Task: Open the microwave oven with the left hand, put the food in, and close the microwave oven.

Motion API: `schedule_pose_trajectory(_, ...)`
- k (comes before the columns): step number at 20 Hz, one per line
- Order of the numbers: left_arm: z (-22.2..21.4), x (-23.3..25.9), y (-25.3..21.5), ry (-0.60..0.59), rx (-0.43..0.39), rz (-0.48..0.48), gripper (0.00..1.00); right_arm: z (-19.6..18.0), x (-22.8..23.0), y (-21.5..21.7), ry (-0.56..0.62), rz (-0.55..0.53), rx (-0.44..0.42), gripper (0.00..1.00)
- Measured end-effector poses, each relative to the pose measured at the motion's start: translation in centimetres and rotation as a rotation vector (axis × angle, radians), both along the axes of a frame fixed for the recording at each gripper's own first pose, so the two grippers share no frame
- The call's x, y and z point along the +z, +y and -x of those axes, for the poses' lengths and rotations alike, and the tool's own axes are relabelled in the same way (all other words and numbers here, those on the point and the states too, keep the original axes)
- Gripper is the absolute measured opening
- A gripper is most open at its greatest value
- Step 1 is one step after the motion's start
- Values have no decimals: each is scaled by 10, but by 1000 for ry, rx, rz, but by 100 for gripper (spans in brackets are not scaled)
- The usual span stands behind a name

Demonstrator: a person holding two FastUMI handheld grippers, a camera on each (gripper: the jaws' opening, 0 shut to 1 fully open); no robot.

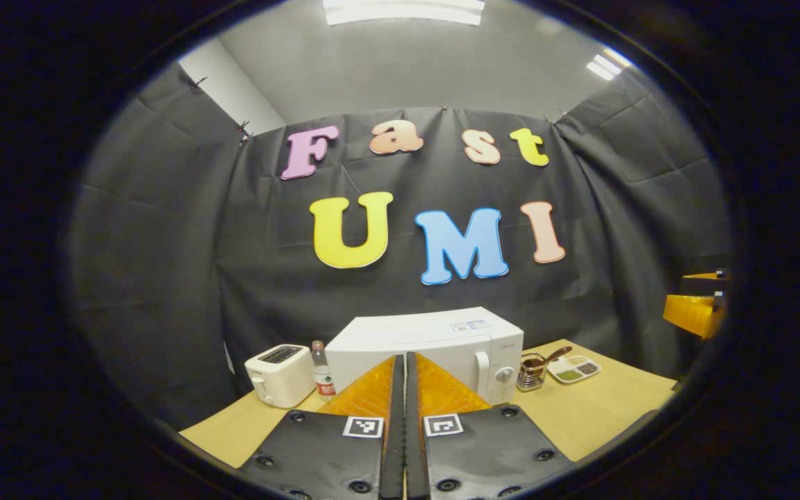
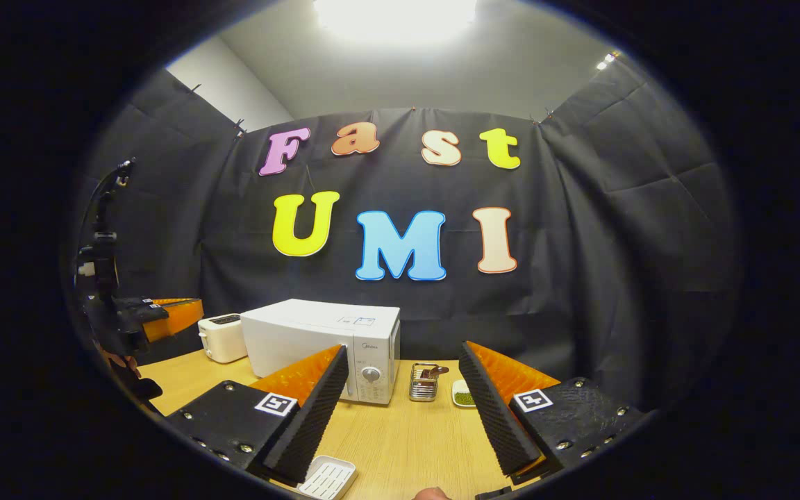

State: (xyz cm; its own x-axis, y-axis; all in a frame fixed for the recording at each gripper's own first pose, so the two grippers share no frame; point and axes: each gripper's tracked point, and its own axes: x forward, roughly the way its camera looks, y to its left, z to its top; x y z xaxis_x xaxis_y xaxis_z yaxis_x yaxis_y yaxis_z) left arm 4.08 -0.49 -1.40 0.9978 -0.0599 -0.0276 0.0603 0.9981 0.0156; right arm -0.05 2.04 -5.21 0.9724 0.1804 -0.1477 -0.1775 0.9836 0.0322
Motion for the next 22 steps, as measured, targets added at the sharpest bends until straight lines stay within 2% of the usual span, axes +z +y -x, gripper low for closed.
schedule_pose_trajectory(7, 34, 15, 40, -16, 26, 14, 7, 11, 16, 15, -34, -8, -7, 97)
schedule_pose_trajectory(9, 39, 17, 49, -19, 33, 27, 13, 14, 13, 18, -26, 0, -20, 97)
schedule_pose_trajectory(11, 46, 17, 55, -30, 47, 25, 36, 17, 12, 26, -22, -10, -21, 97)
schedule_pose_trajectory(12, 49, 15, 59, -32, 53, 19, 65, 19, 11, 29, -20, -12, -22, 97)
schedule_pose_trajectory(14, 54, 11, 62, -33, 58, 12, 88, 20, 11, 36, -19, -11, -16, 97)
schedule_pose_trajectory(16, 56, 11, 70, -41, 73, -1, 100, 20, 9, 41, -18, -11, -5, 97)
schedule_pose_trajectory(22, 56, 19, 80, -69, 89, -13, 100, 12, 6, 44, -12, -10, -36, 98)
